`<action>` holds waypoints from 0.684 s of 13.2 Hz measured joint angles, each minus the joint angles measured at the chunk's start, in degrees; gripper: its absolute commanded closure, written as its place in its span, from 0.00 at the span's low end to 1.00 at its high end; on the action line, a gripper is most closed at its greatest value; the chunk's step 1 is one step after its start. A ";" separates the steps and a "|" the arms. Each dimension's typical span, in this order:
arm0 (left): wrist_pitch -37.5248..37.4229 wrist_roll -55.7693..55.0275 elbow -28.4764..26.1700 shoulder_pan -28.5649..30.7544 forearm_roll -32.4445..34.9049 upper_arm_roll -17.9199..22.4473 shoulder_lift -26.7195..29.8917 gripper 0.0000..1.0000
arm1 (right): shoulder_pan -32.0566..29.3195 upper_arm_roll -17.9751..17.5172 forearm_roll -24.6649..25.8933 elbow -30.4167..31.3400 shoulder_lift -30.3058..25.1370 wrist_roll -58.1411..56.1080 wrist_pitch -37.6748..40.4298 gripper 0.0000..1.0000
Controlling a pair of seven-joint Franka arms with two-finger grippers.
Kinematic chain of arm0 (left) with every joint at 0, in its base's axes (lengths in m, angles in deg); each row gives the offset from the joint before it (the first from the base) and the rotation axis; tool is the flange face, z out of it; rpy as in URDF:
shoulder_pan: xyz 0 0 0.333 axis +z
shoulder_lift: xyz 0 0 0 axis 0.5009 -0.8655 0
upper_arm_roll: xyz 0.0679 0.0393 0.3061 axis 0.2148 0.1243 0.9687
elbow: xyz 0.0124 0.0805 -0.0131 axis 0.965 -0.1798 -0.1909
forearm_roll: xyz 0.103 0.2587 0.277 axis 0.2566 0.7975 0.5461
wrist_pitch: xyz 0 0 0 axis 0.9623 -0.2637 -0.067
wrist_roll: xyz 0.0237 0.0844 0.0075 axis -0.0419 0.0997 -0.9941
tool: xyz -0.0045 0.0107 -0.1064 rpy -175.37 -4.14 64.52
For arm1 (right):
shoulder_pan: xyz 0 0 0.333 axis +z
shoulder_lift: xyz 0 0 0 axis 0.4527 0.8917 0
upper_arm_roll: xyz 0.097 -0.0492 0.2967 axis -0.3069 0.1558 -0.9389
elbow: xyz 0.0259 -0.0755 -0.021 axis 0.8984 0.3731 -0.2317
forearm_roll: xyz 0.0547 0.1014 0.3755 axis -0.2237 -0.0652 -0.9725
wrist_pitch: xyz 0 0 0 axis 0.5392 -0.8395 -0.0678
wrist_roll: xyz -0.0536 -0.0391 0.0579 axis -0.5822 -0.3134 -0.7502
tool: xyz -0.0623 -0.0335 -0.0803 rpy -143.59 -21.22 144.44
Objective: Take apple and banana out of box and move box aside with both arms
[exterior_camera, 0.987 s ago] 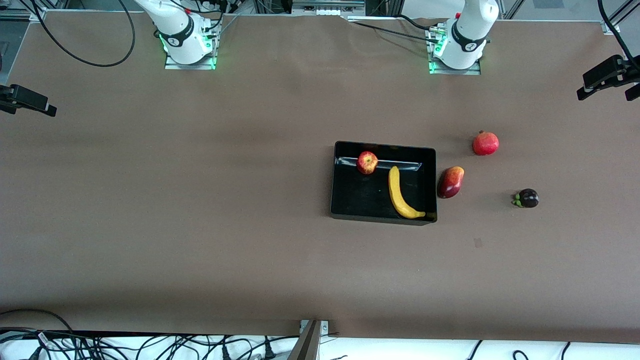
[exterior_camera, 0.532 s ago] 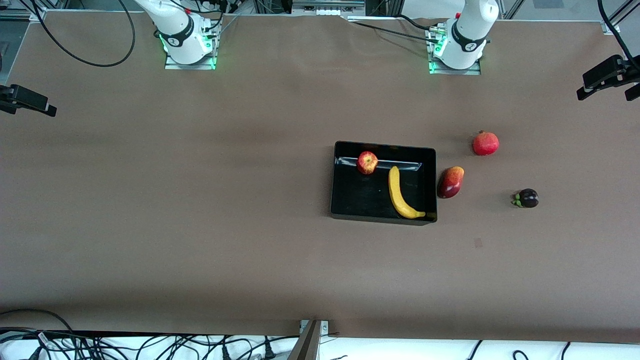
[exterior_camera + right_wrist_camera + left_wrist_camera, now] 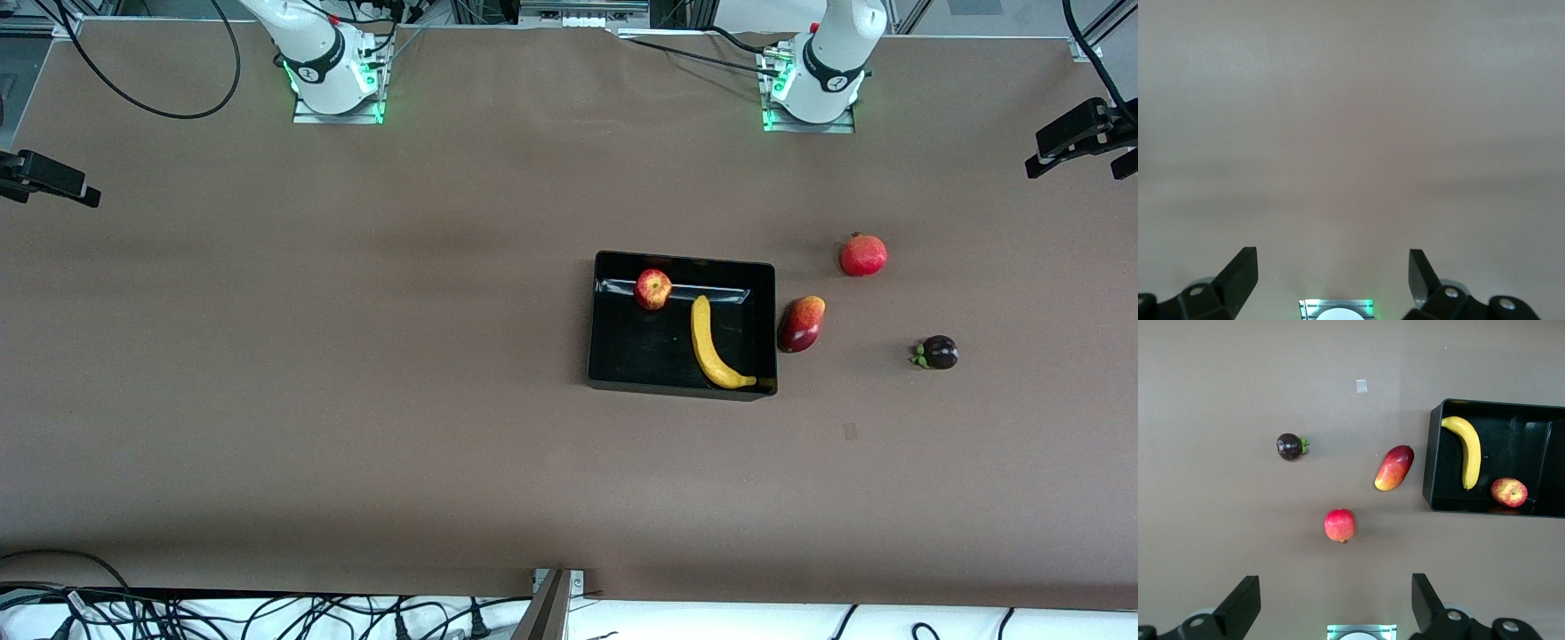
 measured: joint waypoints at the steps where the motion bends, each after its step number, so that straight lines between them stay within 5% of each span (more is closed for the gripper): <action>1: 0.40 -0.89 -0.17 -0.29 -0.16 -0.03 -0.62 0.00 | 0.00 0.00 0.00 -0.01 0.01 0.00 0.00 0.00; 9: 12.03 -18.81 -1.55 -7.15 -0.42 -0.76 -14.58 0.00 | 0.00 0.00 0.00 -0.10 0.10 0.00 -0.02 0.00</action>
